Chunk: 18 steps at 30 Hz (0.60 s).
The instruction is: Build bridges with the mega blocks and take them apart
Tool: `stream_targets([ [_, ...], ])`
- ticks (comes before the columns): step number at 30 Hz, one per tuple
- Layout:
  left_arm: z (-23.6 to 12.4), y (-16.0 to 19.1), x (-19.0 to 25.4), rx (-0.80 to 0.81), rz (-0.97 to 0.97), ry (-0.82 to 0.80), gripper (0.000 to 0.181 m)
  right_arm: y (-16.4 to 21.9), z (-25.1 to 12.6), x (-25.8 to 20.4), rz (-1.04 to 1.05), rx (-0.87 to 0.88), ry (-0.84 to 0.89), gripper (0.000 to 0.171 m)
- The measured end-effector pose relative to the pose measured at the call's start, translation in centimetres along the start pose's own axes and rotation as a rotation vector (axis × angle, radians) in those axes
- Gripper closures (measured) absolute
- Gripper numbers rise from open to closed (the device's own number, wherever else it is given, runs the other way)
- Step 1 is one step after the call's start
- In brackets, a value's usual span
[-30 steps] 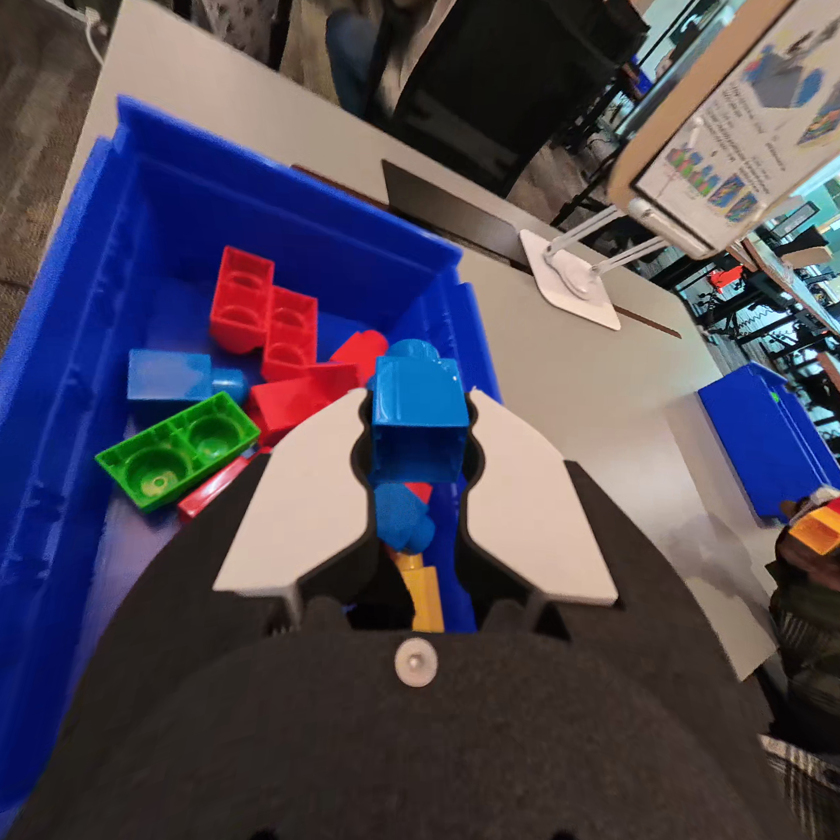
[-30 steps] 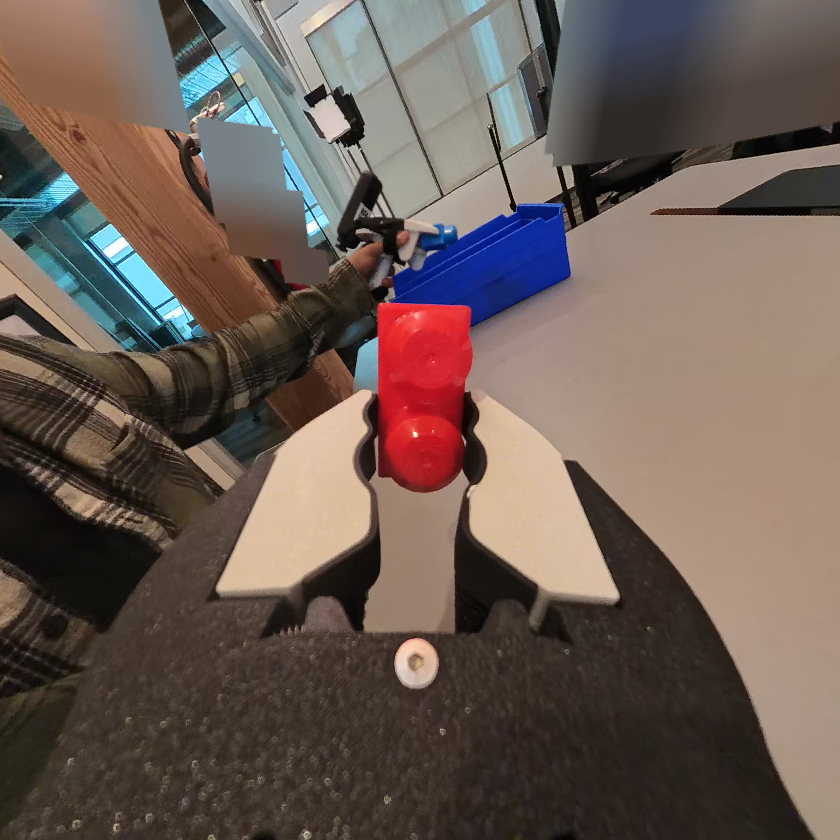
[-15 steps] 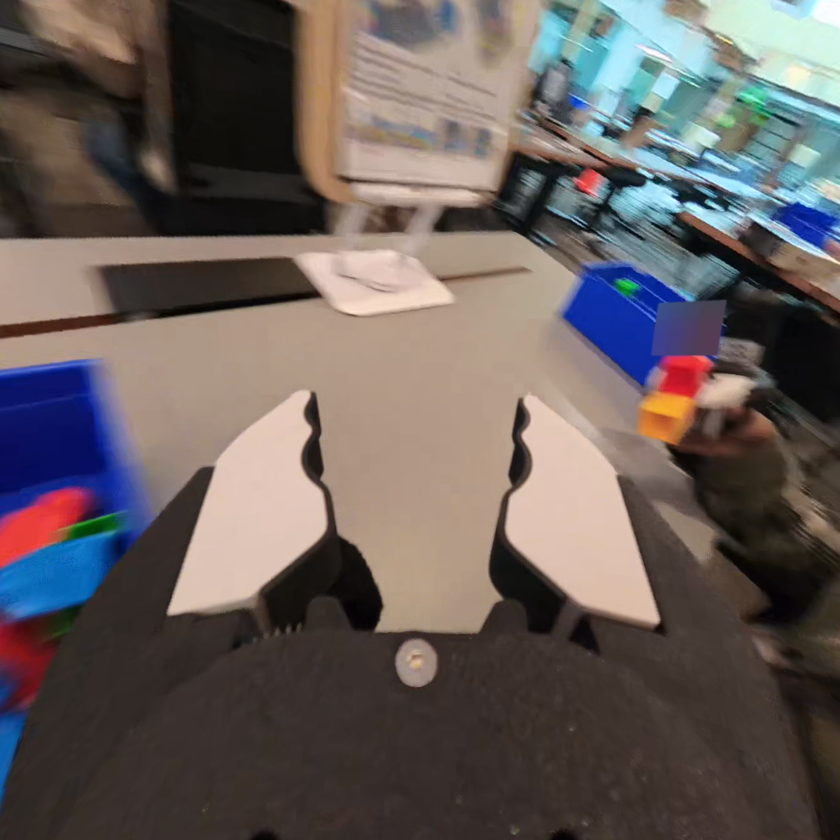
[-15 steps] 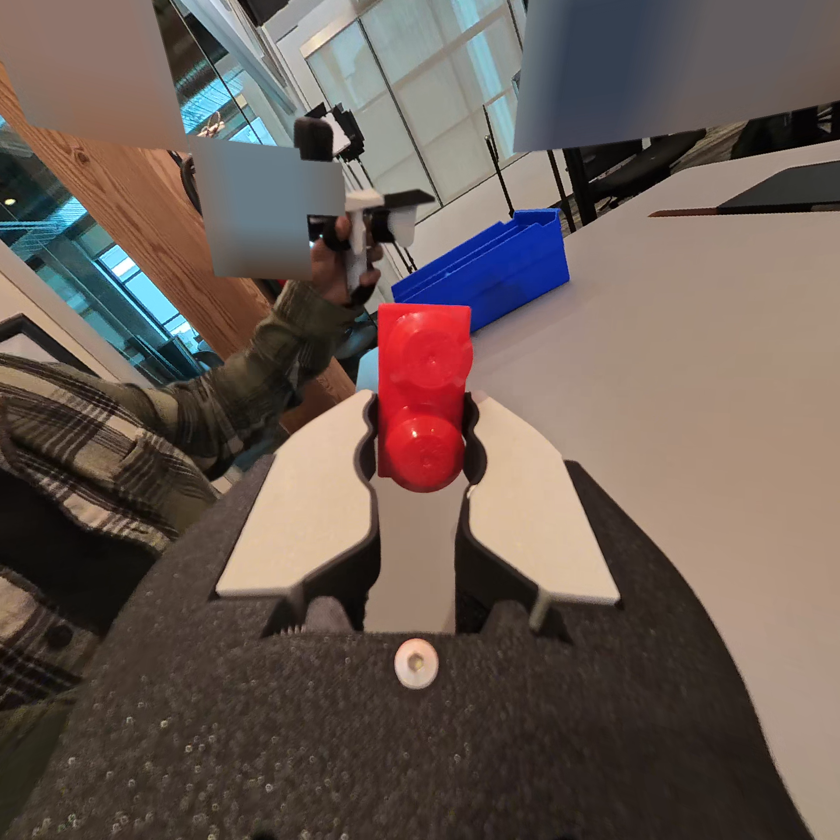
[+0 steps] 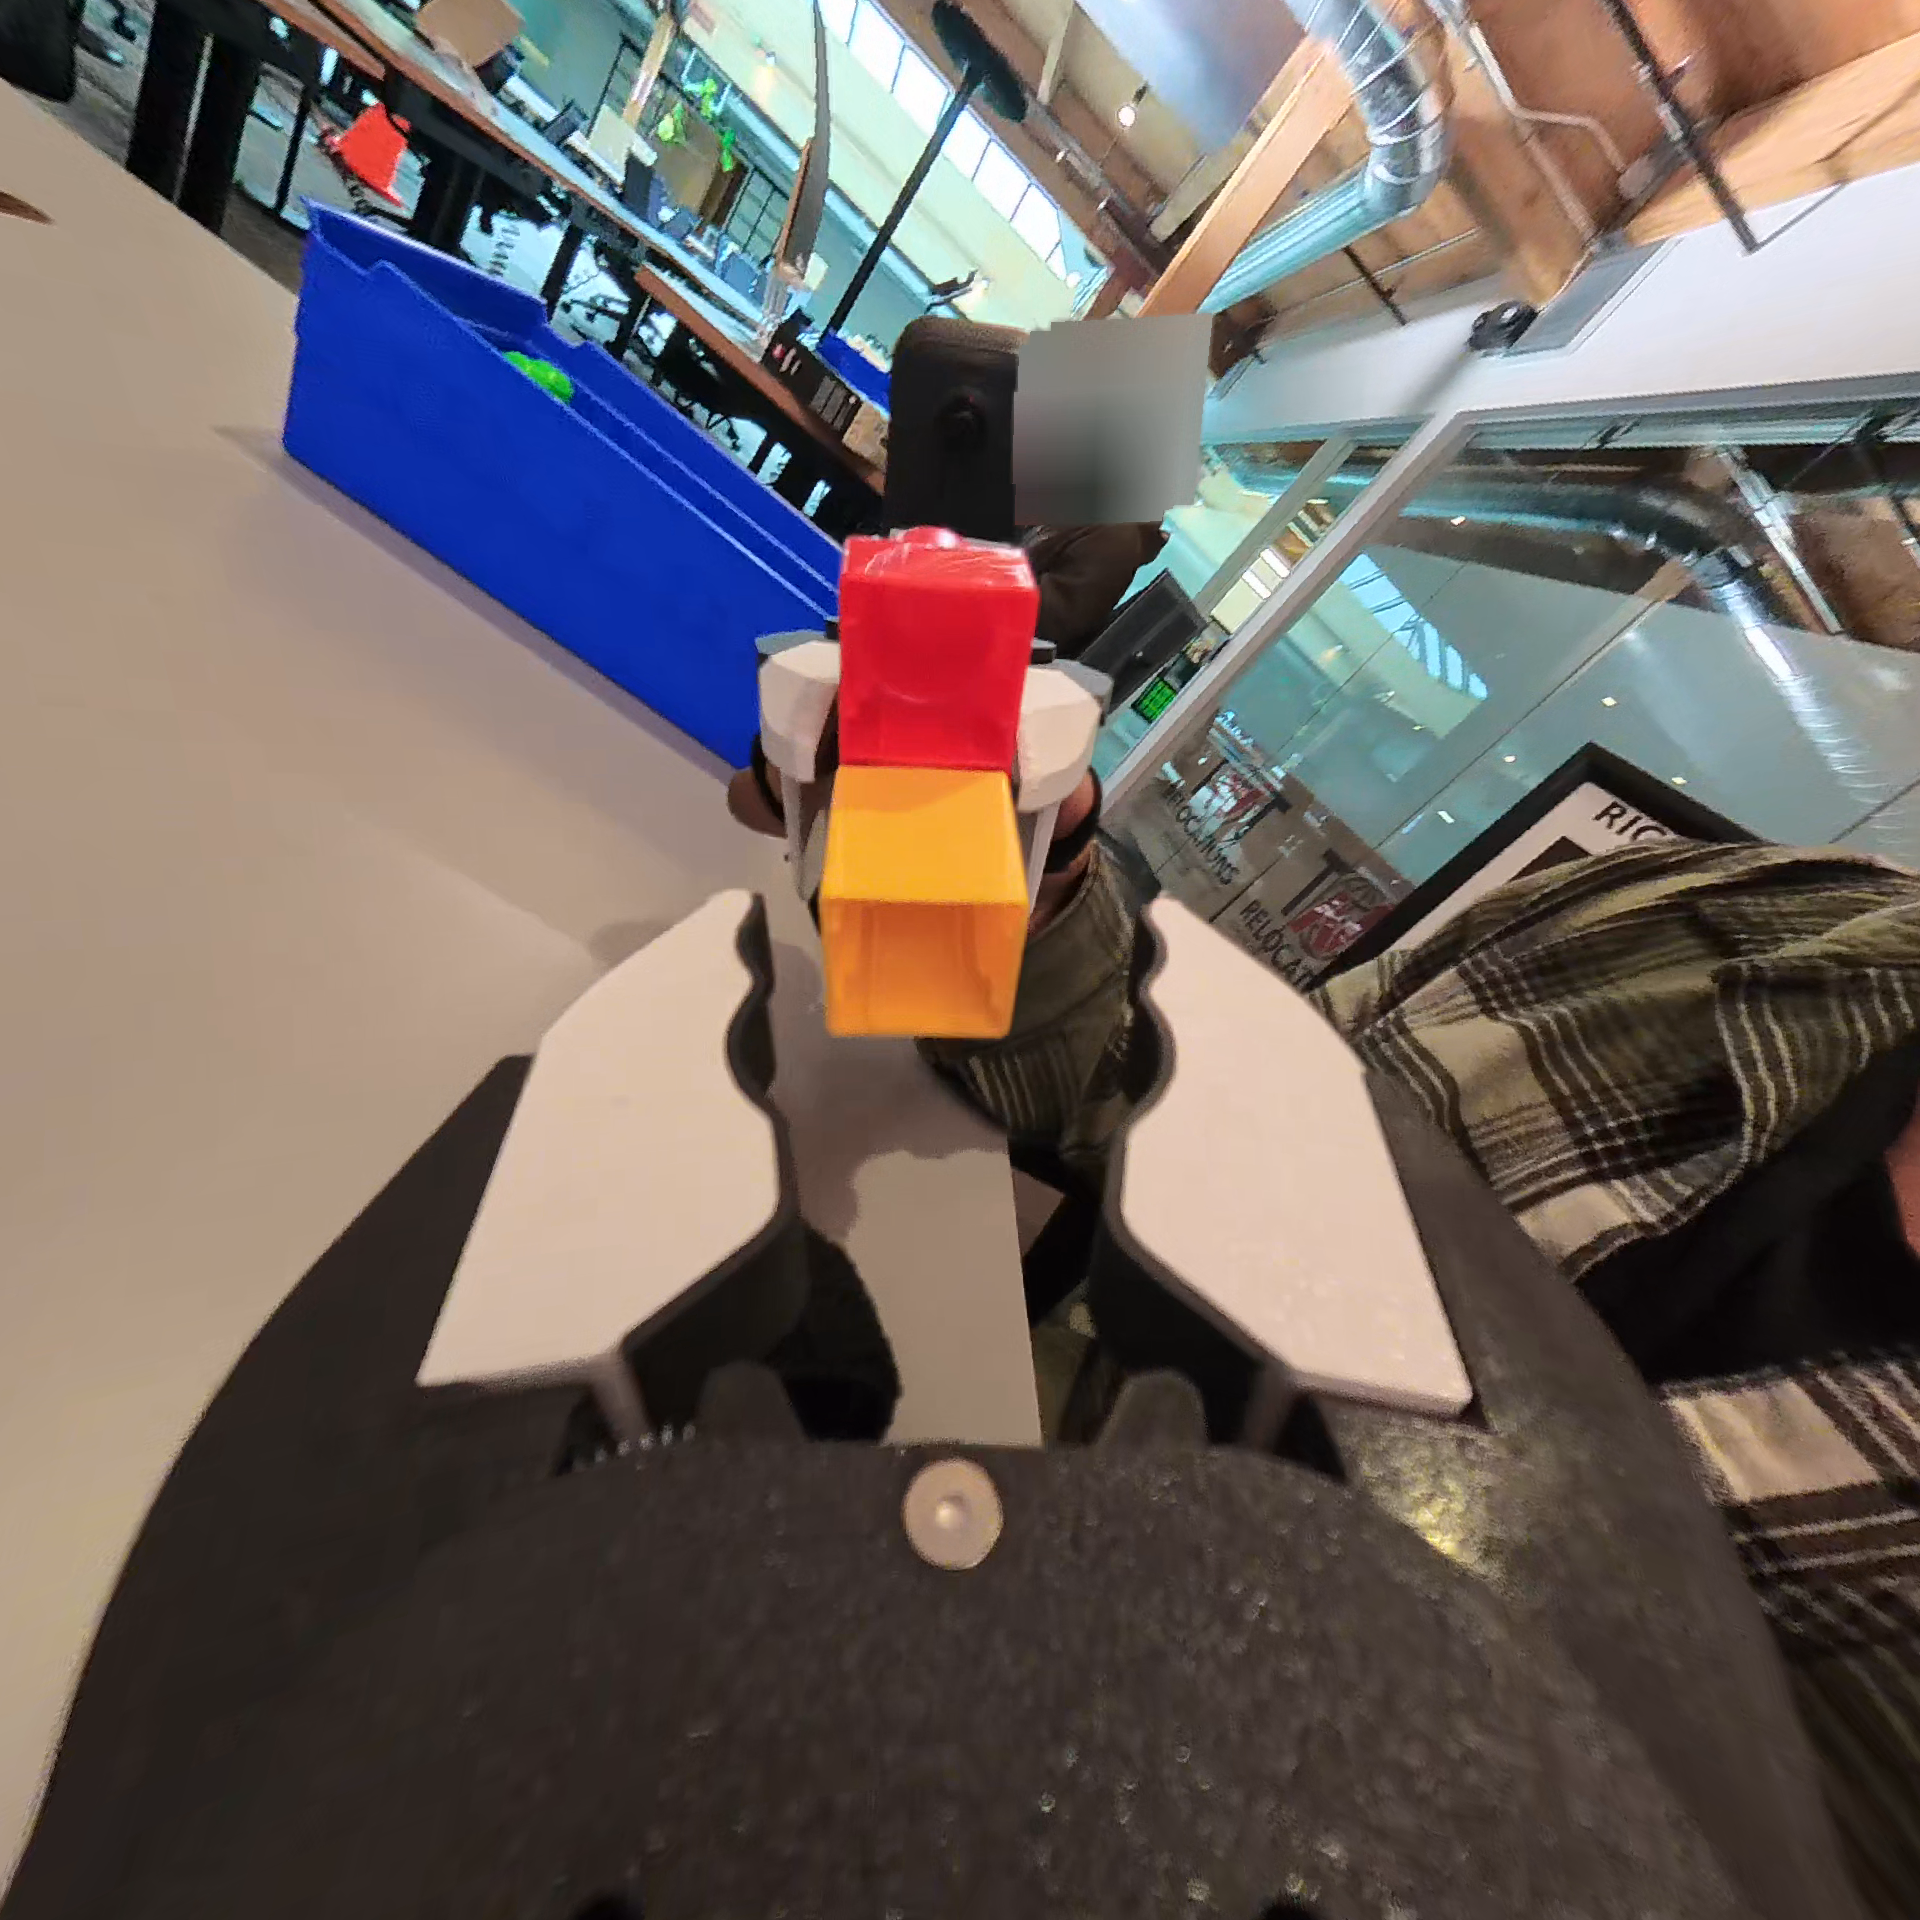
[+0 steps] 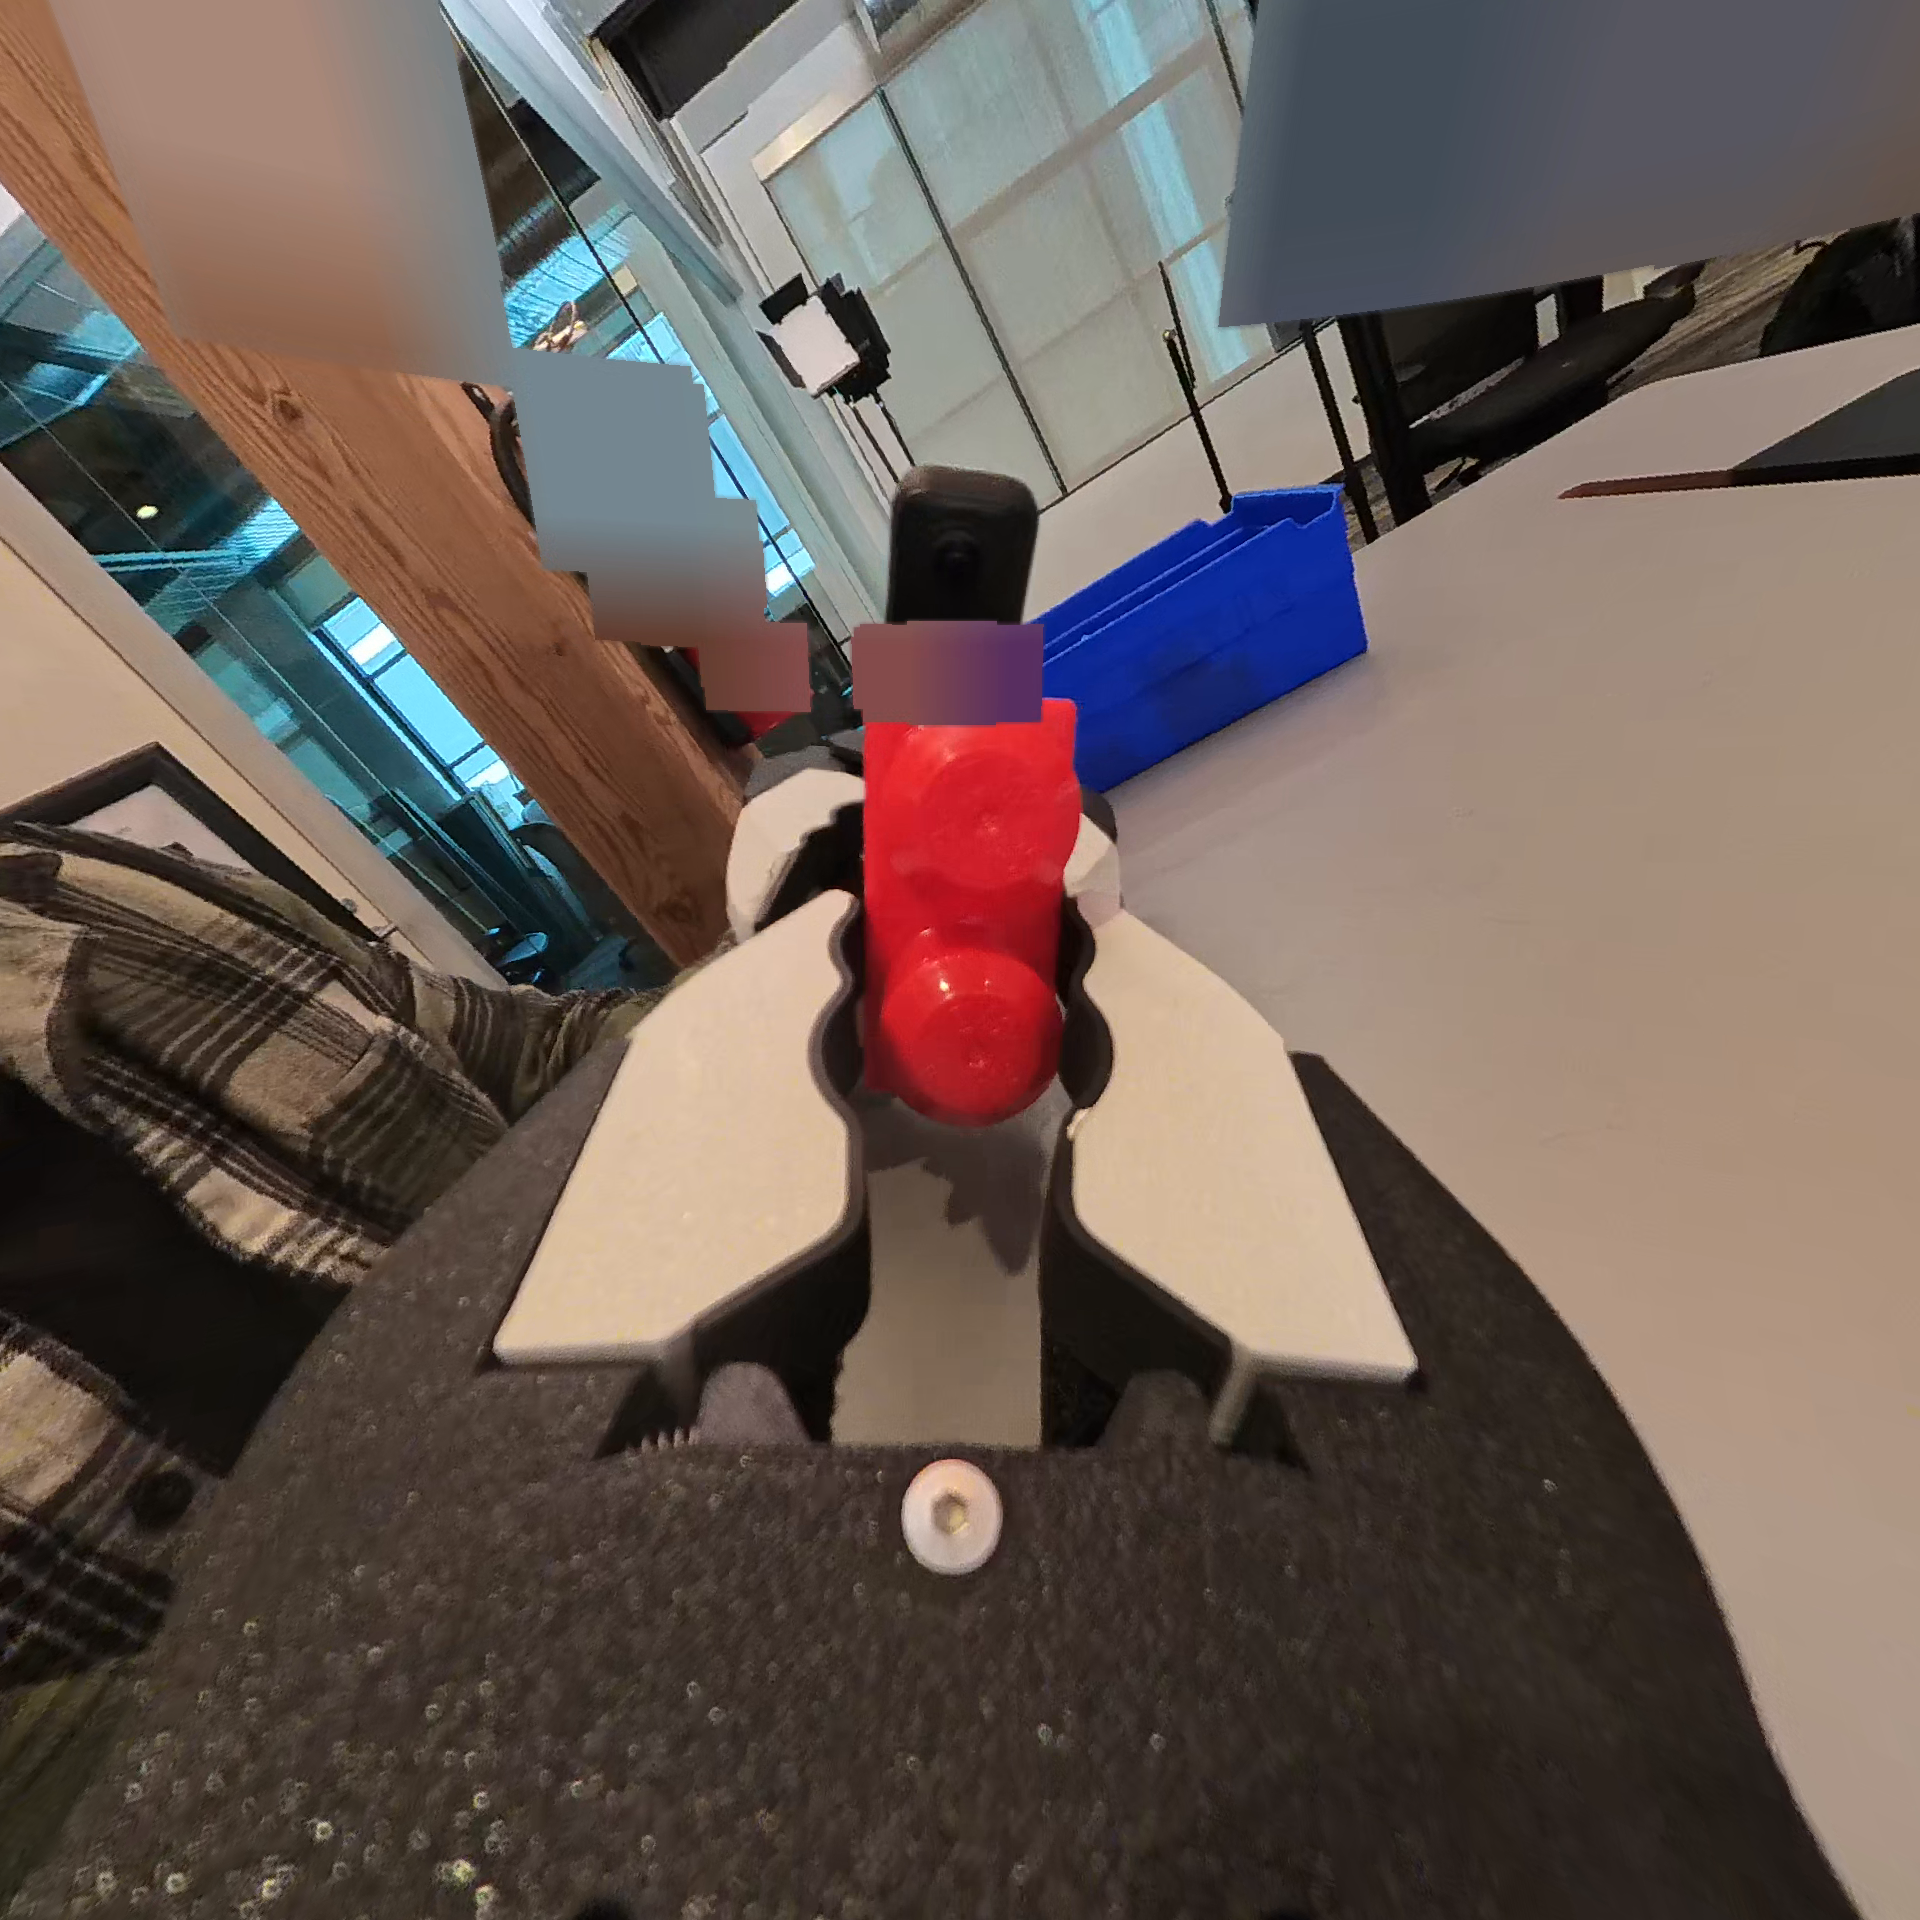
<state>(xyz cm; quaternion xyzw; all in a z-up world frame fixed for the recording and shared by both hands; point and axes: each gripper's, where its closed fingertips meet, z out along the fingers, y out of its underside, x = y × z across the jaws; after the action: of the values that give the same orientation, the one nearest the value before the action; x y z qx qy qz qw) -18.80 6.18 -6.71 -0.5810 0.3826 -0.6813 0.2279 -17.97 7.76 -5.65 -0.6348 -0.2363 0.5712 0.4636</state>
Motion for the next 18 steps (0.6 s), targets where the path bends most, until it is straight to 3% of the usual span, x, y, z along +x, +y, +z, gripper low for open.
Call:
stream_targets([
  [3,0.6,0.3,-0.1,-0.018,0.011,0.004,0.145,0.0,0.4,-0.4,0.013,0.007,-0.028,0.137],
  [9,-0.8,-0.6,0.3,0.016,0.058,-0.134,0.146,-1.0,-0.3,-0.3,0.007,0.058,-0.012,0.137],
  [13,-10.2,-4.5,-0.7,0.13,0.103,-0.368,0.145,-3.1,-4.2,0.9,-0.03,0.128,0.089,0.137],
  [18,-29.9,-10.8,-3.1,0.16,0.172,-0.955,0.145,-2.0,-3.5,0.2,-0.054,0.068,0.09,0.137],
])
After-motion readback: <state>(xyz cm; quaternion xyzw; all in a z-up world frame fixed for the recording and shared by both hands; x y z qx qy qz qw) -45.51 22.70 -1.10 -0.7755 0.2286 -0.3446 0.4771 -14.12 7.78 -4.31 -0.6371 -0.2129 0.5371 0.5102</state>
